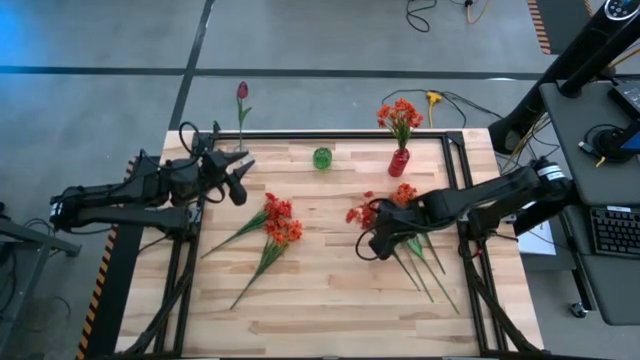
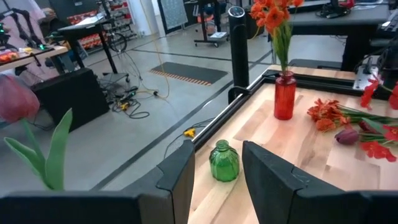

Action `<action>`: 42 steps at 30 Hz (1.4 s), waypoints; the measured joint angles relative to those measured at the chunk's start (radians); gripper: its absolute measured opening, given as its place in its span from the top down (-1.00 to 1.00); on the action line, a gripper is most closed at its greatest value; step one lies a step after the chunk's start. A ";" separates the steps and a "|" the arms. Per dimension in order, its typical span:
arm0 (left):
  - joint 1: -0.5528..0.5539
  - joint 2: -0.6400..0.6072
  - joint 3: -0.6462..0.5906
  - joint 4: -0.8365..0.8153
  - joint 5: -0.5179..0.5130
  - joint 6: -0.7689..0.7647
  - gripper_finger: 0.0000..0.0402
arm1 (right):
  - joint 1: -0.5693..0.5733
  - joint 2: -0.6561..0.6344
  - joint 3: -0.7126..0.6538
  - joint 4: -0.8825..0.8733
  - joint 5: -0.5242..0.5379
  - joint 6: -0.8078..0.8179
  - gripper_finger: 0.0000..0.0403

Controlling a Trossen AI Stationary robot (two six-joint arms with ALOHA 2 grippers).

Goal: Sort flowers into vase by color
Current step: Put the right red flower into the green vase

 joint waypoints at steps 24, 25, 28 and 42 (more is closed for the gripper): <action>-0.250 -0.069 0.000 -0.004 0.027 -0.041 0.41 | -0.055 0.040 -0.223 1.232 -0.036 -1.058 0.91; -0.257 -0.070 0.000 -0.003 0.027 -0.049 0.41 | -0.066 0.041 -0.241 1.307 -0.038 -1.078 0.91; -0.266 -0.076 0.000 -0.001 0.027 -0.071 0.41 | -0.108 0.052 -0.282 1.497 -0.036 -1.129 0.91; -0.269 -0.080 -0.006 -0.011 0.025 -0.104 0.41 | -0.267 0.238 -0.268 1.953 0.223 -1.271 0.91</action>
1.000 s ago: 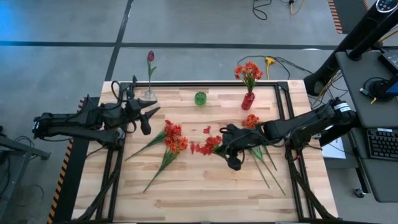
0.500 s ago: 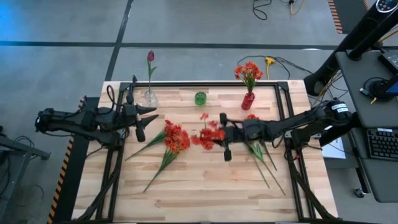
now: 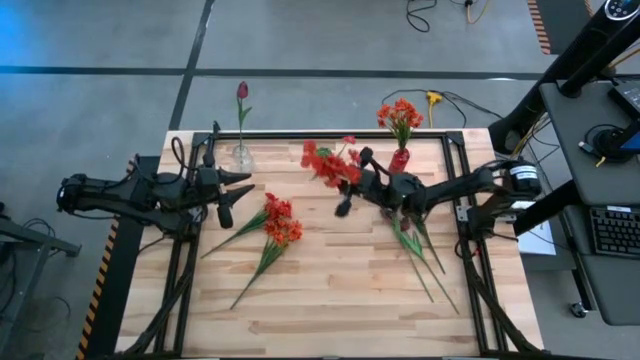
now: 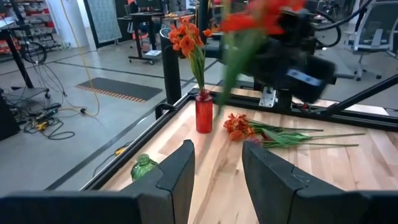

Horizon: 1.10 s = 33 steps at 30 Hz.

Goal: Sort flowers into vase by color
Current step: Put the right red flower into the green vase

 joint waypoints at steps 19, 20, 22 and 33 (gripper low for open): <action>0.000 -0.008 0.000 -0.046 -0.008 -0.003 0.41 | -0.134 0.205 0.264 -0.091 0.325 -0.031 0.91; 0.000 -0.009 0.000 -0.047 -0.008 -0.003 0.41 | -0.140 0.207 0.264 -0.102 0.326 -0.024 0.91; 0.000 -0.010 0.000 -0.046 -0.009 -0.003 0.41 | -0.148 0.219 0.266 -0.117 0.327 -0.002 0.91; 0.000 -0.010 0.000 -0.050 -0.009 -0.003 0.41 | -0.168 0.242 0.268 -0.118 0.327 0.007 0.91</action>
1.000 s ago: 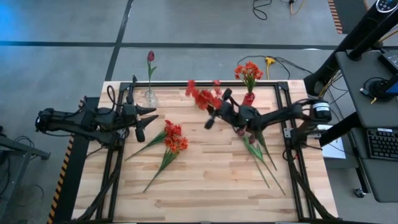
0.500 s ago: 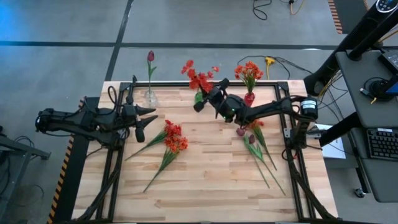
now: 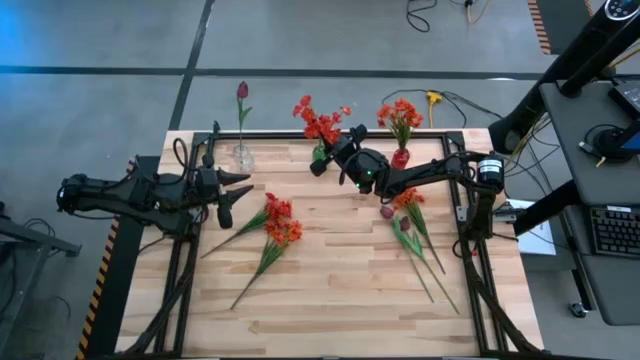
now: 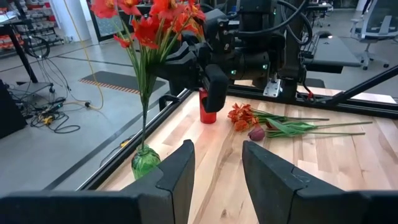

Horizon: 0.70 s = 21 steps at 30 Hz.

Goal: Sort flowers into vase by color
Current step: Put the right red flower into the green vase

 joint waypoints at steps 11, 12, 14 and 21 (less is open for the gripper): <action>0.000 0.000 0.000 -0.001 0.000 0.000 0.41 | 0.000 -0.001 0.003 -0.012 0.000 0.002 0.91; 0.000 0.000 0.000 -0.001 0.000 0.000 0.41 | 0.000 -0.002 0.003 -0.013 0.000 0.003 0.91; 0.000 0.000 0.000 -0.001 0.000 0.000 0.41 | -0.001 -0.002 0.003 -0.020 0.000 0.010 0.91; 0.000 0.000 0.000 -0.001 0.000 0.000 0.41 | -0.002 -0.002 0.003 -0.050 0.008 0.012 0.91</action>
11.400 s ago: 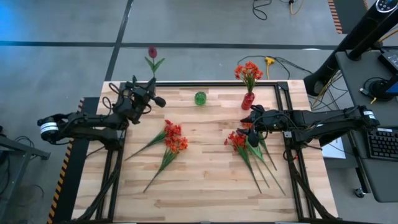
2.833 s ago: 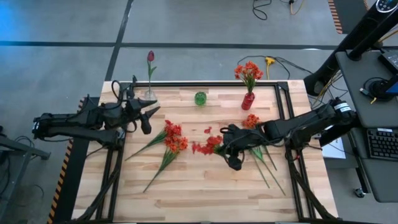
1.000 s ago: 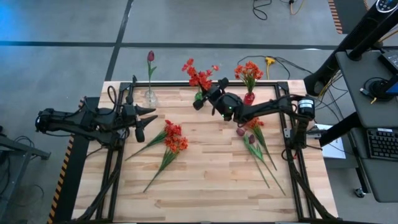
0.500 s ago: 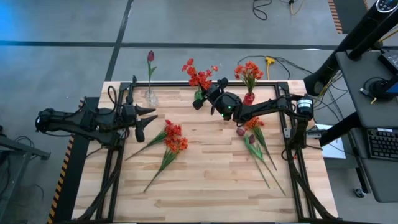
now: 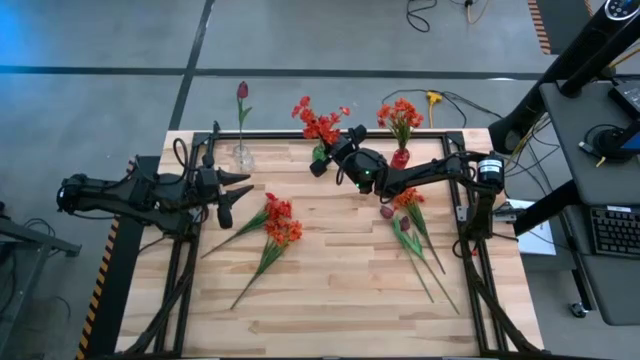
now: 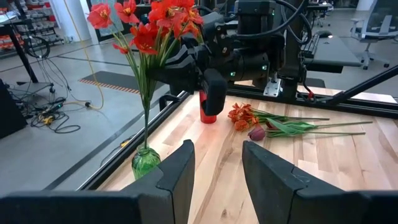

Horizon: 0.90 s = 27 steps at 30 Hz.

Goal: Sort flowers into vase by color
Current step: Put the right red flower into the green vase

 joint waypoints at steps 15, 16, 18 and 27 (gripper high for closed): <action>0.000 0.000 0.000 0.000 0.000 0.000 0.41 | -0.004 0.000 0.000 -0.019 0.001 0.025 0.91; 0.000 0.000 0.000 0.000 0.000 0.000 0.41 | -0.004 0.000 0.000 -0.021 0.002 0.028 0.91; 0.000 0.000 0.000 0.000 0.000 0.000 0.41 | -0.004 0.000 0.000 -0.023 0.002 0.036 0.91; 0.000 0.000 0.000 0.000 0.000 0.000 0.41 | -0.006 0.000 0.000 -0.055 0.002 0.056 0.76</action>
